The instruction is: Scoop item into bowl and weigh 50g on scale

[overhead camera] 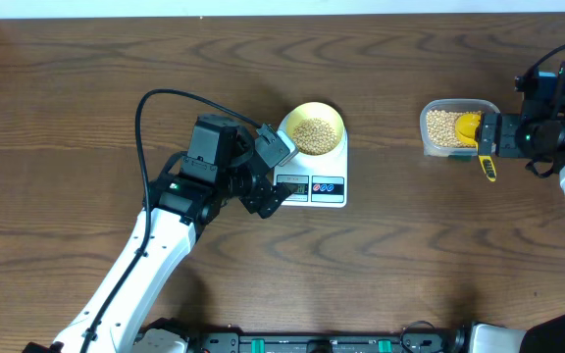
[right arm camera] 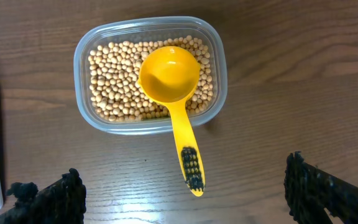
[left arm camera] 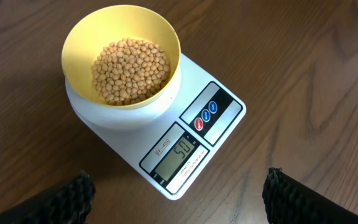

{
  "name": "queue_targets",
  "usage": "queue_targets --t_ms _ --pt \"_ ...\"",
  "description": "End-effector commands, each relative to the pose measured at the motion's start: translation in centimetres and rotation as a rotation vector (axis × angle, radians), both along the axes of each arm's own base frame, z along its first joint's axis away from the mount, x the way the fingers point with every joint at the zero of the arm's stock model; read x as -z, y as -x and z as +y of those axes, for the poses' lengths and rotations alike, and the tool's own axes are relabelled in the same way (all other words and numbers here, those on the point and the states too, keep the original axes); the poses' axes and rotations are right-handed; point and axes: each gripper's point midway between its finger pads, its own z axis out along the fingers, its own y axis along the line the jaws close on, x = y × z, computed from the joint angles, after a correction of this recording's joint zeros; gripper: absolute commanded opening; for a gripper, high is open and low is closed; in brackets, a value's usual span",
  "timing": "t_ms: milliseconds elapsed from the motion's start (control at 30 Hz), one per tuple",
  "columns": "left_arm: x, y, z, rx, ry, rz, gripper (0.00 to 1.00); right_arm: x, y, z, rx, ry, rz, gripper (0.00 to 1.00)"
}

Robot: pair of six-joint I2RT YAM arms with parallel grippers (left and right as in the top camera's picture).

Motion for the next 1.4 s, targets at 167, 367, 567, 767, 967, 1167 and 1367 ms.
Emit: queue_targets --t_ms 167,367,567,767,967,1167,1367 --pt "0.2 0.1 0.3 -0.007 -0.009 0.008 0.88 -0.2 0.2 0.0 -0.012 0.014 -0.004 0.99" --pt "0.2 0.2 0.3 -0.007 -0.009 0.009 0.88 -0.2 0.2 0.0 -0.012 0.014 -0.004 0.99" --pt "0.2 0.1 0.3 -0.007 -0.009 0.008 0.88 -0.2 0.2 0.0 -0.012 0.014 -0.004 0.99" --pt "0.4 0.4 0.4 -0.010 -0.013 0.025 0.89 -0.2 0.2 0.0 -0.012 0.014 -0.004 0.99" --pt "0.9 1.1 1.0 -0.053 -0.014 0.056 0.88 -0.2 0.2 0.0 -0.012 0.014 -0.004 0.99" --pt "1.8 2.4 2.4 -0.235 0.060 0.087 0.88 -0.2 0.2 0.0 -0.012 0.014 -0.004 0.99" --pt "2.7 4.1 4.3 -0.370 0.143 0.015 0.88 -0.2 0.2 0.0 -0.012 0.014 -0.004 0.99"
